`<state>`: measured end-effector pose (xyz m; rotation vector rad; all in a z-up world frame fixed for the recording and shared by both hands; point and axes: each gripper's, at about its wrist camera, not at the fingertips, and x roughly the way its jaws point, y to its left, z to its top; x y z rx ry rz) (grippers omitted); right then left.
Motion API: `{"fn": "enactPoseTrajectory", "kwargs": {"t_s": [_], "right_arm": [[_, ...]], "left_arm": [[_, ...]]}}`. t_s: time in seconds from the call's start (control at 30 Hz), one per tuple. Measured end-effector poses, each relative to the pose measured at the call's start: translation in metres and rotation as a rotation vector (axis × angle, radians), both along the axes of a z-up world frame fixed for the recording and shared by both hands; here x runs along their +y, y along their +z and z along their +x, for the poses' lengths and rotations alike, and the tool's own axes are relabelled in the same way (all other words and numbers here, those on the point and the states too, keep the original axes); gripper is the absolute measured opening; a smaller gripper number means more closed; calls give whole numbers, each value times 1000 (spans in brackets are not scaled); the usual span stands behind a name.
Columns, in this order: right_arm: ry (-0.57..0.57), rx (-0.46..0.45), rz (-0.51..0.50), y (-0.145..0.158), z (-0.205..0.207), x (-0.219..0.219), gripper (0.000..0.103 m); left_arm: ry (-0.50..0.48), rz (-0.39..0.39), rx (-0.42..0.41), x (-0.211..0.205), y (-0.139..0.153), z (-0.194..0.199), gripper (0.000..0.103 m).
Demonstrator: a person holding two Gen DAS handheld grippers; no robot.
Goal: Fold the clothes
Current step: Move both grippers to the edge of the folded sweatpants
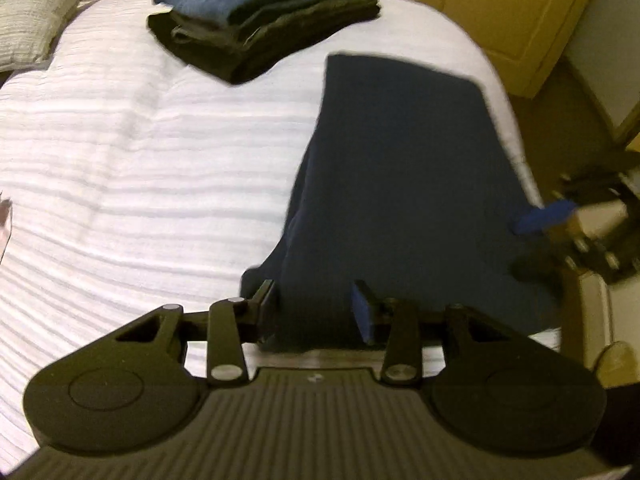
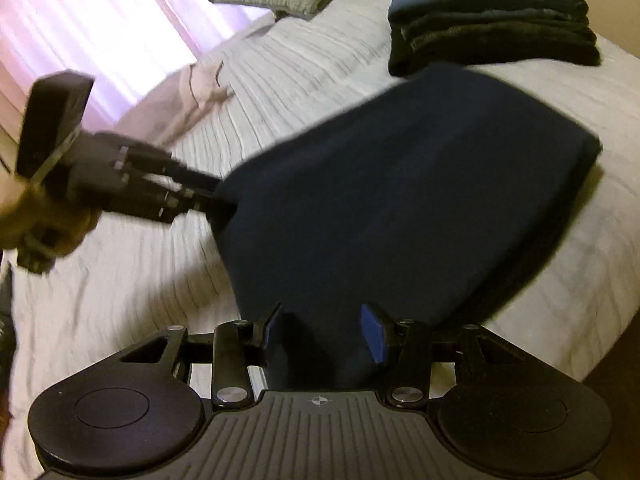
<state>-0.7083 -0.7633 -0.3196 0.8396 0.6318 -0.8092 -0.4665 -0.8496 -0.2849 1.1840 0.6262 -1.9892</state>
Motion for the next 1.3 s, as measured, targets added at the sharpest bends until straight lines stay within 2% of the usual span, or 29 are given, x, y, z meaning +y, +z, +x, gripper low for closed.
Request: {"fn": "enactPoseTrajectory", "kwargs": {"t_s": [0.07, 0.2, 0.33, 0.43, 0.57, 0.67, 0.77, 0.87, 1.03, 1.17, 1.3], "right_arm": [[-17, 7, -19, -9, 0, 11, 46], [-40, 19, -53, -15, 0, 24, 46], [-102, 83, -8, -13, -4, 33, 47], [-176, 80, 22, 2, -14, 46, 47], [-237, 83, 39, 31, -19, 62, 47], [-246, 102, 24, 52, -24, 74, 48], [-272, 120, -1, 69, -29, 82, 74], [-254, 136, -47, 88, -31, 80, 74], [-123, 240, -133, 101, -39, 51, 74], [131, 398, -262, 101, -42, 19, 74], [475, 562, -419, 72, -52, -16, 74]], "left_arm": [[15, -5, -1, -1, -12, 7, 38], [15, -30, -14, 3, -12, 18, 40], [15, -56, -27, 7, -13, 30, 40], [18, -65, -29, 22, 5, 37, 33], [22, -75, -24, 46, 34, 44, 33], [18, -75, 8, 68, 50, 35, 33], [-2, -63, 43, 91, 61, 20, 34], [-7, -44, 80, 105, 66, 4, 34], [-4, -70, 110, 119, 82, -20, 40], [-2, -104, 69, 119, 82, -42, 45], [37, -126, -16, 115, 71, -74, 51]]}}
